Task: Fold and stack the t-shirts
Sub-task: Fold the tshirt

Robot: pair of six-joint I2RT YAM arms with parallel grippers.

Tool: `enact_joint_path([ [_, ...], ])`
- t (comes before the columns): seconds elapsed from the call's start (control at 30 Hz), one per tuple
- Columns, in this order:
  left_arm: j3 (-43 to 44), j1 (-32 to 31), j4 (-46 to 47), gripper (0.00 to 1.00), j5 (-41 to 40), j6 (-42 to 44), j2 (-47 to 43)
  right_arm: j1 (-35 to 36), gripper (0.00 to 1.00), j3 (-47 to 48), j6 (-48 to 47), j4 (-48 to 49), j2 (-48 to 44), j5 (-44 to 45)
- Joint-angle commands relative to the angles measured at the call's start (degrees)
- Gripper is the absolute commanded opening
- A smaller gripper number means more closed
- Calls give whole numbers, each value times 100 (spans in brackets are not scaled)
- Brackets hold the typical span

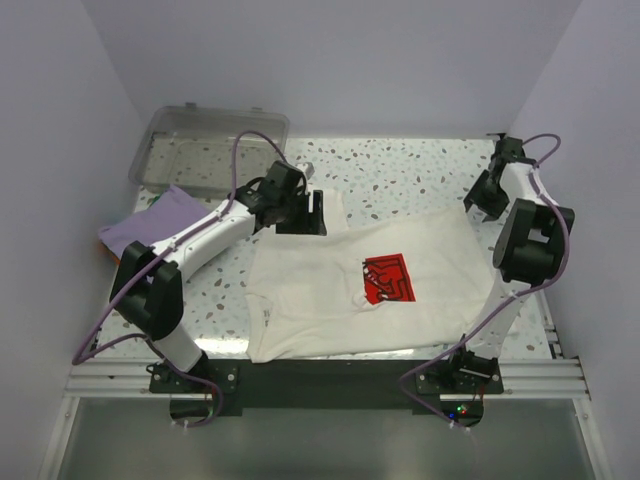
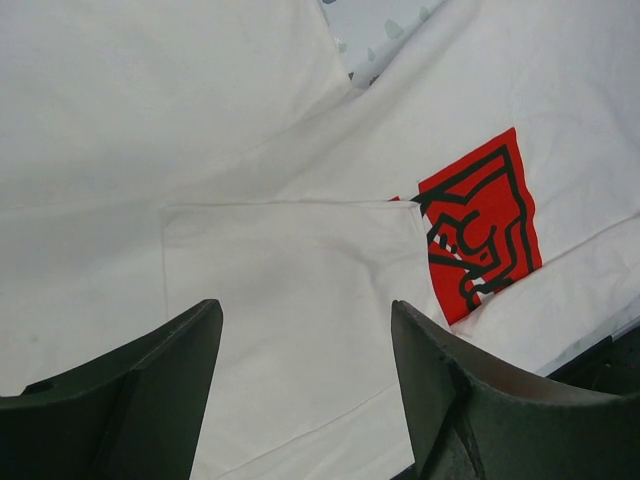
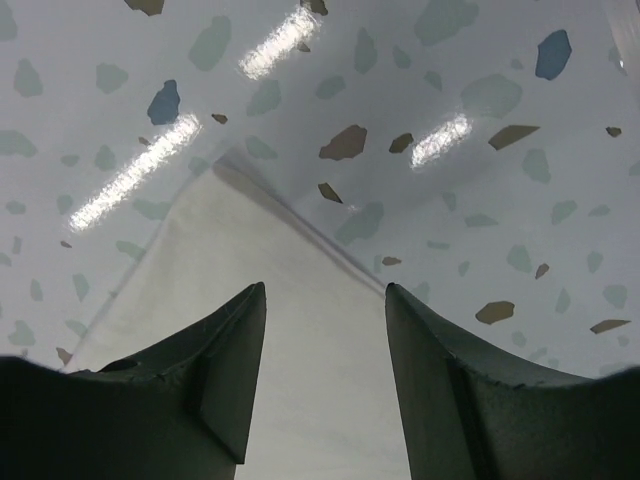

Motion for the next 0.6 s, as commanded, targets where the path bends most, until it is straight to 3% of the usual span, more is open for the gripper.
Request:
enact_joint_path([
  [0.0,236,47,136,73,60,-66,-8,-13,54,351,-108,426,170,-65],
  [0.57,377,100,-57,73,95,-22,220,206,49,1028,-73,637,1041,-382],
])
